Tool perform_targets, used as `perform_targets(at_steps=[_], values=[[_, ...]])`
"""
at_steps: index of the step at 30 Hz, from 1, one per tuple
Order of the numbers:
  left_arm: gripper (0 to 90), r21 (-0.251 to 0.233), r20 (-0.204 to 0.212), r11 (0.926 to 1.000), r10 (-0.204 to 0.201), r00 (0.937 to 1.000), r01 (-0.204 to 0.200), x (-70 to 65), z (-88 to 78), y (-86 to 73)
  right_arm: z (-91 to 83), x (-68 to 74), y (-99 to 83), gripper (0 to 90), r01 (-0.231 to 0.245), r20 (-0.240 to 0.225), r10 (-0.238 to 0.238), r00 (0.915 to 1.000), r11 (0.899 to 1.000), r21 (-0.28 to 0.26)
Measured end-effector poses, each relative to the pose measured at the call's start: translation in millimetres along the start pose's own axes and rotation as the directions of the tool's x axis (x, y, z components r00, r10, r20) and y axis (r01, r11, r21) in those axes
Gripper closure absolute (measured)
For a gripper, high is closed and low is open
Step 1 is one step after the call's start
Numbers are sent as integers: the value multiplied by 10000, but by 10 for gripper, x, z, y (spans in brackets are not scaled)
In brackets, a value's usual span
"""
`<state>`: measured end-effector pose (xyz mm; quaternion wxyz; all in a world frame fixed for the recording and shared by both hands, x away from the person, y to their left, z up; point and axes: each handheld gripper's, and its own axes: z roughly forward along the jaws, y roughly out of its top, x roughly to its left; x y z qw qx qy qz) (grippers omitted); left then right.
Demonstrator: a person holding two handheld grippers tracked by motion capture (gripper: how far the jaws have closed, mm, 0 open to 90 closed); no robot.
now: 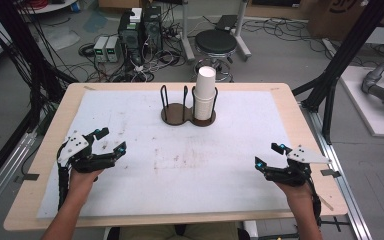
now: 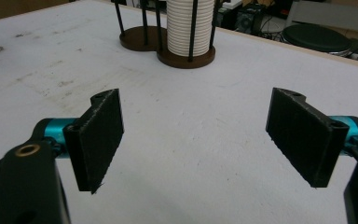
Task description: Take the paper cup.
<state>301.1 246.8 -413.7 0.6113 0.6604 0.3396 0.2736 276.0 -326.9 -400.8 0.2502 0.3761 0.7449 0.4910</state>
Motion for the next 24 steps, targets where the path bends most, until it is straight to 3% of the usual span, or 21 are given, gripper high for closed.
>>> perform_targets(at_steps=[14, 24], values=[[155, 108, 36, 9999, -66, 10000, 66, -23, 45, -22, 63, -33, 20, 193, -228, -206, 225, 9995, 9996, -156], [158, 203, 220, 9998, 58, 9997, -63, -53, 19, -28, 255, 17, 256, 193, -492, -417, 476, 9980, 9981, -375]])
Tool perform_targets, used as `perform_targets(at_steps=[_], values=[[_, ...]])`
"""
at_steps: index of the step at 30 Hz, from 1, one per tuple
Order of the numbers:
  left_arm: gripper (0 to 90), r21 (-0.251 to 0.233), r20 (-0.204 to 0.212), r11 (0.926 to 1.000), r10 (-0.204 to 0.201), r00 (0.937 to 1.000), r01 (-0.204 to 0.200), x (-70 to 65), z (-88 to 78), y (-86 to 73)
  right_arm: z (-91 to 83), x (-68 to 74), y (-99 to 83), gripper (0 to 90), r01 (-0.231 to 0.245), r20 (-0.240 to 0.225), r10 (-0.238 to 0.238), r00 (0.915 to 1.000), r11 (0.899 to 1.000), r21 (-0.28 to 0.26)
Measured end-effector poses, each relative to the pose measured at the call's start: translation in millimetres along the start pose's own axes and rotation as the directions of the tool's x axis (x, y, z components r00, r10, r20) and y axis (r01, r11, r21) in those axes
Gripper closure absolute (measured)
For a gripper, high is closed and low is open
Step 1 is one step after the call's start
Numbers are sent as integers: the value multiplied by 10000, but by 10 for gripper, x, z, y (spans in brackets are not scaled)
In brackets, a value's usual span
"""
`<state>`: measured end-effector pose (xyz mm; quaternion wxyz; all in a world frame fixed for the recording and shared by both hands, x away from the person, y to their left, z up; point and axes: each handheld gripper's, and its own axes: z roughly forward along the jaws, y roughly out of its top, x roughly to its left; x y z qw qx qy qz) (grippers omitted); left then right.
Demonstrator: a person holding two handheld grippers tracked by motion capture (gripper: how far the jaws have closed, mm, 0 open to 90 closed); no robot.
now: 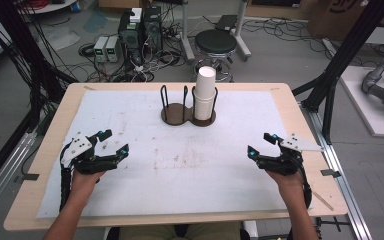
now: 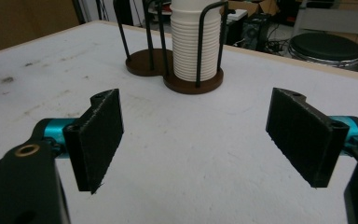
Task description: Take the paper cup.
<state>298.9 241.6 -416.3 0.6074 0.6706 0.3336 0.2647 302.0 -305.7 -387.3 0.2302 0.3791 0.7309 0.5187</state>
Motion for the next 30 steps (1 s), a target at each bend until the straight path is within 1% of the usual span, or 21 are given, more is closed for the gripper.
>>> perform_targets(at_steps=[2, 4, 5, 7, 8, 9, 10, 11, 14, 15, 16, 18, 19, 20, 21, 23, 24, 25, 27, 29, 30], values=[[158, 49, 26, 10000, 27, 10000, -27, -14, 6, -2, 91, -5, 65, 193, -3, -171, 3, 9999, 10000, 12], [159, 53, 36, 10000, 37, 10000, -37, -21, 12, -1, 194, -4, 143, 193, 0, -224, 0, 9997, 10000, -4], [159, 66, 52, 10000, 53, 10000, -53, -27, 17, -2, 194, -4, 143, 193, 0, -224, 0, 9997, 10000, -4], [159, 69, 97, 10000, 66, 9999, -67, -39, 27, -1, 311, -2, 231, 192, 48, -442, -47, 9990, 10000, 14], [159, 83, 146, 9999, 86, 9999, -87, -37, 34, -5, 432, 6, 315, 193, 145, -533, -136, 9985, 9998, 159], [159, 83, 146, 9999, 86, 9999, -87, -37, 34, -5, 432, 6, 315, 193, 145, -533, -136, 9985, 9998, 159], [159, 109, 153, 9999, 76, 9999, -77, -31, 34, -9, 538, 12, 388, 193, 186, -561, -175, 9983, 9996, 199], [159, 109, 153, 9999, 76, 9999, -77, -31, 34, -9, 583, 17, 425, 193, 222, -611, -209, 9979, 9995, 206], [159, 68, 160, 10000, -16, 9999, 15, -14, 26, -18, 690, 39, 540, 193, 447, -732, -430, 9964, 9988, 216], [159, 68, 160, 10000, -16, 9999, 15, -14, 26, -18, 690, 39, 540, 193, 447, -732, -430, 9964, 9988, 216], [159, 67, 169, 10000, -69, 9998, 68, -6, 22, -20, 751, 54, 623, 193, 498, -863, -471, 9952, 9983, 296], [159, 49, 188, 9999, -93, 9998, 92, -1, 22, -20, 814, 56, 710, 193, 652, -910, -614, 9940, 9971, 383], [159, 60, 200, 9999, -99, 9998, 98, 0, 22, -20, 844, 56, 753, 193, 685, -901, -650, 9938, 9970, 371], [159, 60, 200, 9999, -99, 9998, 98, 0, 22, -20, 844, 56, 753, 193, 685, -901, -650, 9938, 9970, 371], [159, 58, 204, 9999, -102, 9997, 101, -1, 23, -20, 910, 49, 836, 193, 762, -880, -725, 9935, 9963, 399], [159, 53, 221, 9999, -94, 9997, 93, 0, 26, -20, 978, 46, 915, 193, 883, -847, -845, 9928, 9952, 416], [159, 34, 205, 9999, -152, 9997, 151, -3, 29, -22, 1010, 45, 950, 193, 835, -929, -791, 9925, 9955, 449], [159, 64, 223, 9999, -128, 9997, 127, -3, 28, -23, 1044, 46, 985, 193, 855, -926, -808, 9924, 9952, 479], [159, 76, 234, 9999, -128, 9996, 127, -7, 29, -26, 1077, 45, 1018, 193, 893, -890, -848, 9924, 9949, 479], [159, 101, 263, 9999, -119, 9996, 116, -10, 30, -28, 1171, 45, 1109, 193, 977, -857, -935, 9919, 9942, 460], [159, 101, 263, 9999, -119, 9996, 116, -10, 30, -28, 1171, 45, 1109, 193, 977, -857, -935, 9919, 9942, 460]])
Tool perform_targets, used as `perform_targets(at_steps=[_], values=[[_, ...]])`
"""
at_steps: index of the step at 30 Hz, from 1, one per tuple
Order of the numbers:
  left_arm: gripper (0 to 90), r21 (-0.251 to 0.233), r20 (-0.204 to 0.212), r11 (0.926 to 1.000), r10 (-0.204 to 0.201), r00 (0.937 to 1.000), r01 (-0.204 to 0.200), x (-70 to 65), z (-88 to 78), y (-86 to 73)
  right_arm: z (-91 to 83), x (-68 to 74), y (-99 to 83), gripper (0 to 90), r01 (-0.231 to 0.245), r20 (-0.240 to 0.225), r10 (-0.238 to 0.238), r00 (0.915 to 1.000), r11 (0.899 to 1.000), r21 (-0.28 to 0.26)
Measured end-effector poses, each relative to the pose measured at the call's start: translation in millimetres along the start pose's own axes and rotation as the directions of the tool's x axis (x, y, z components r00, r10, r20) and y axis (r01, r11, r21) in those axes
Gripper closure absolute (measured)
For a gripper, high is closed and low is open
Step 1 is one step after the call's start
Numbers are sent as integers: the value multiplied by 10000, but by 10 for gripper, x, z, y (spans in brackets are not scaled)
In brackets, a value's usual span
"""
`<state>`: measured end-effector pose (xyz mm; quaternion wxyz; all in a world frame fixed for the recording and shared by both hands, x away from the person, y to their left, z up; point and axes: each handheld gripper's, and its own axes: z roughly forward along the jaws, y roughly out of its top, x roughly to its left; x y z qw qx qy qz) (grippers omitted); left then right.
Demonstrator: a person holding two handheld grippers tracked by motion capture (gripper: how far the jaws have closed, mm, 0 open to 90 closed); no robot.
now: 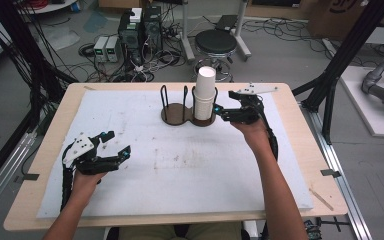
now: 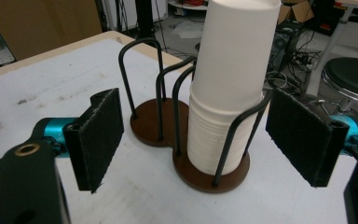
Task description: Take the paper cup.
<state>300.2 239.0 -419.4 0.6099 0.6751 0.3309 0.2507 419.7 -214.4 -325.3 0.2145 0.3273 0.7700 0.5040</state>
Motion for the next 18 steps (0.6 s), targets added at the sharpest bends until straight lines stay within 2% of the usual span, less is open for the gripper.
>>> perform_targets(at_steps=[3, 7, 8, 11, 12, 15, 18], values=[[159, 14, 22, 10000, -18, 10000, 18, 1, 2, -5, 127, -24, 106, 193, 34, -70, -34, 10000, 10000, 53], [159, 34, 51, 10000, -48, 10000, 48, -7, 7, -12, 220, -61, 161, 193, -33, 59, 32, 10000, 9999, 151], [159, 67, 84, 10000, -28, 10000, 27, -9, 8, -12, 284, -96, 195, 193, -73, 209, 68, 9998, 9997, 248], [159, 24, 51, 10000, -70, 10000, 70, -8, 7, -13, 353, -128, 245, 193, -159, 170, 159, 9997, 9999, -8], [159, 12, 61, 9999, -125, 9999, 125, -3, 1, -14, 376, -131, 260, 193, -139, 351, 138, 9993, 9999, 27], [159, -19, 67, 9998, -197, 9998, 197, 1, -2, -18, 469, -160, 308, 193, -276, 474, 268, 9985, 9995, 152], [160, -29, 98, 9998, -206, 9997, 206, 1, 1, -19, 564, -170, 359, 193, -148, 629, 138, 9979, 9998, 145]])
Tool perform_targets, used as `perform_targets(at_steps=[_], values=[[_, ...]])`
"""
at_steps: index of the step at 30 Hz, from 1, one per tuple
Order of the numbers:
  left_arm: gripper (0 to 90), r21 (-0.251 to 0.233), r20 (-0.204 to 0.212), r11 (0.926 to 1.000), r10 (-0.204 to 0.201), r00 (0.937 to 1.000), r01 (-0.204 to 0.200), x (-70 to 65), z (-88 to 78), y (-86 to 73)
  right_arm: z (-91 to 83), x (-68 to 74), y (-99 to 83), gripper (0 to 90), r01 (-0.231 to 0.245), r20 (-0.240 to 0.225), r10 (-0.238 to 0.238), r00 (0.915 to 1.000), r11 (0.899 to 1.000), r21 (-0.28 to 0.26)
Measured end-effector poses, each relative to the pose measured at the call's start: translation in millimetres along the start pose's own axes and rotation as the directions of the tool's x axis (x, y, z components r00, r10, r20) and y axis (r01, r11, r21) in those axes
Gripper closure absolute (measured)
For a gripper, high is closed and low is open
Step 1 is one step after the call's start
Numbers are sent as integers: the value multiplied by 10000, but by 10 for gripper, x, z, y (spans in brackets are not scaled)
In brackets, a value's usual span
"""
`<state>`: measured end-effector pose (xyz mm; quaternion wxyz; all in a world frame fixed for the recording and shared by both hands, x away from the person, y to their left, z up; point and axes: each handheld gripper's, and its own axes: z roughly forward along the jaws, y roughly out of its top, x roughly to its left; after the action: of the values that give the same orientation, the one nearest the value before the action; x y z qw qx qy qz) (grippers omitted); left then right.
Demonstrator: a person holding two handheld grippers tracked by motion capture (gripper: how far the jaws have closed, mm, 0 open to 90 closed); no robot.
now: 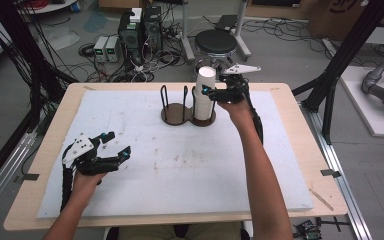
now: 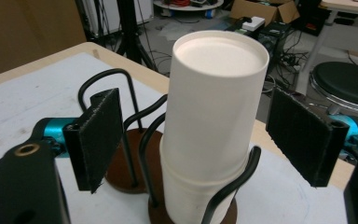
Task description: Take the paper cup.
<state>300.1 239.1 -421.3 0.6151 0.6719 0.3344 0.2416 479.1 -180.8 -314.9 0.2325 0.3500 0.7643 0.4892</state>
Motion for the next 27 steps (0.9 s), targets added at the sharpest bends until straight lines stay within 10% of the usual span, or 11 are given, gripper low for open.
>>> perform_targets(at_steps=[14, 27], values=[[160, -1, 53, 10000, -58, 10000, 58, 12, -4, -6, 370, -51, 119, 199, -457, 352, 440, 9984, 9977, 507], [161, 5, 77, 10000, -78, 9999, 78, 3, -6, -6, 344, -32, 196, 330, -505, 497, 496, 9975, 9986, 179]])
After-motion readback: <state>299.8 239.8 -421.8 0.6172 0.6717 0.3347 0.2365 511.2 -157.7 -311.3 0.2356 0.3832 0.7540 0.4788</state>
